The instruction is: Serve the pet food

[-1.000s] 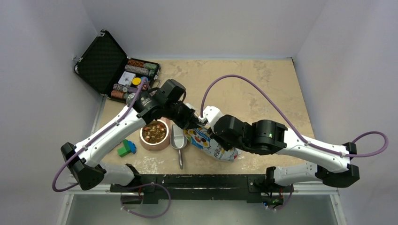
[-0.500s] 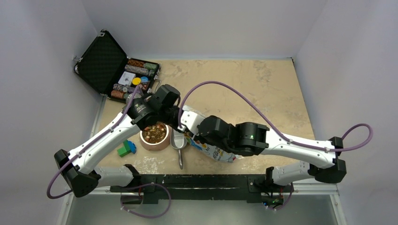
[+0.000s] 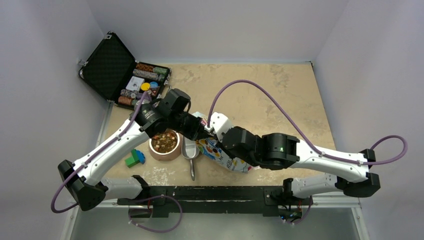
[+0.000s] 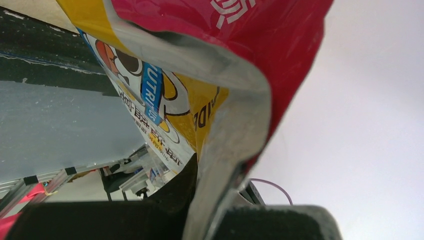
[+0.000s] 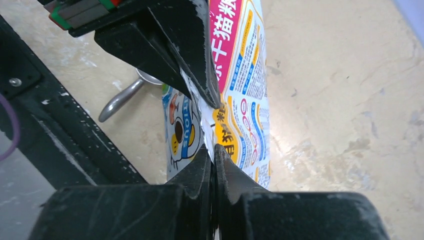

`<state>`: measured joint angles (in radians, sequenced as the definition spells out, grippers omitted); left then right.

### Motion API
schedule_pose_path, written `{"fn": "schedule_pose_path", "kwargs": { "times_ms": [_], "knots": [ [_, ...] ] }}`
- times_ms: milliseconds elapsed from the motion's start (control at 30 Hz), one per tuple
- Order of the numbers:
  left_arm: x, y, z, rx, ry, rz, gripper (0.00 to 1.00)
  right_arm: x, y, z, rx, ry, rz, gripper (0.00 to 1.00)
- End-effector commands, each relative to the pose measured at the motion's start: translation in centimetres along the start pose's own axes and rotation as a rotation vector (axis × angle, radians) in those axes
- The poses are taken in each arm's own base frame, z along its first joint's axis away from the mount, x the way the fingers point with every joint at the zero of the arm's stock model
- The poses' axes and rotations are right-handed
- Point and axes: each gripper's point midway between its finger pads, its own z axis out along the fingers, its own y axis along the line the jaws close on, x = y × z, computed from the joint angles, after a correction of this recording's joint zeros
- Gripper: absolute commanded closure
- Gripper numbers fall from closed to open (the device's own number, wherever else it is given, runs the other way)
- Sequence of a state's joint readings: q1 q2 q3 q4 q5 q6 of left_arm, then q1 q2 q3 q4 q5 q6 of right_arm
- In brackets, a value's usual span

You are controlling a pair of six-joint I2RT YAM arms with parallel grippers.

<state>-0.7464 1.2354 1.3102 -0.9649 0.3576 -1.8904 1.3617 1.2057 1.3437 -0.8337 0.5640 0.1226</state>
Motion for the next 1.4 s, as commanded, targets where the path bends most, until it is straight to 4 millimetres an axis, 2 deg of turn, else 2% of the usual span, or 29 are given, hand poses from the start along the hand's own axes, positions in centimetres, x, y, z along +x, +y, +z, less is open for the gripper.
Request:
{"fn": "schedule_pose_path", "kwargs": {
  "times_ms": [0,133,233,267,300,333,467,533,700,767,867,933,967,1000,1100,1167,1267,1367],
  "knots": [
    [1.5,-2.3,-3.9,0.118,0.067,0.015,1.0,3.4,-4.0,-2.4,0.162,0.104,0.081,0.95],
    [1.8,-2.3,-4.1,0.107,0.078,0.019,1.0,3.9,-4.1,-2.3,0.195,0.14,0.109,0.86],
    [1.9,-2.4,-4.0,0.101,0.085,0.018,1.0,3.9,-4.5,-2.4,0.224,0.144,0.128,0.73],
    [1.9,-2.3,-3.9,0.098,0.085,0.017,1.0,3.9,-4.5,-2.6,0.225,0.147,0.136,0.77],
    [1.8,-2.2,-3.9,0.095,0.083,0.015,1.0,4.0,-4.7,-2.7,0.235,0.148,0.143,0.94],
    [1.8,-2.1,-3.9,0.092,0.083,0.013,1.0,4.3,-5.1,-3.1,0.256,0.158,0.153,1.0],
    [1.3,-2.2,-3.8,0.111,0.063,-0.016,1.0,6.4,-7.2,-5.2,0.354,0.178,0.214,1.0],
    [0.8,-2.3,-3.9,0.113,0.05,-0.023,1.0,7.1,-7.9,-6.2,0.35,0.145,0.251,1.0],
    [0.1,-3.0,-4.1,0.132,0.036,-0.028,1.0,8.4,-8.1,-7.1,0.331,0.158,0.28,1.0],
    [0.3,-3.3,-3.9,0.133,0.045,-0.012,1.0,7.7,-6.9,-6.6,0.262,0.151,0.267,1.0],
    [0.7,-2.9,-3.3,0.111,0.062,0.015,1.0,4.1,-5.1,-5.7,0.123,0.01,0.242,1.0],
    [0.8,-2.8,-3.1,0.117,0.073,0.031,1.0,2.1,-4.4,-5.8,0.06,-0.058,0.215,1.0],
    [0.8,-2.7,-3.1,0.121,0.073,0.033,1.0,1.4,-4.2,-5.7,0.038,-0.077,0.18,0.97],
    [0.7,-2.6,-3.1,0.129,0.071,0.032,1.0,1.0,-4.0,-5.6,0.025,-0.085,0.145,0.9],
    [0.8,-2.6,-3.6,0.154,0.069,0.014,1.0,1.3,-3.5,-4.2,0.041,-0.032,0.018,0.68],
    [0.9,-2.8,-3.9,0.162,0.075,-0.015,1.0,1.4,-4.2,-3.5,0.127,-0.011,-0.058,0.59],
    [1.3,-2.8,-4.0,0.149,0.101,-0.044,1.0,0.7,-3.9,-2.7,0.175,0.006,-0.142,0.52],
    [1.6,-2.9,-4.0,0.143,0.122,-0.056,1.0,-0.3,-3.7,-1.8,0.204,-0.005,-0.215,0.51]
  ]
}}
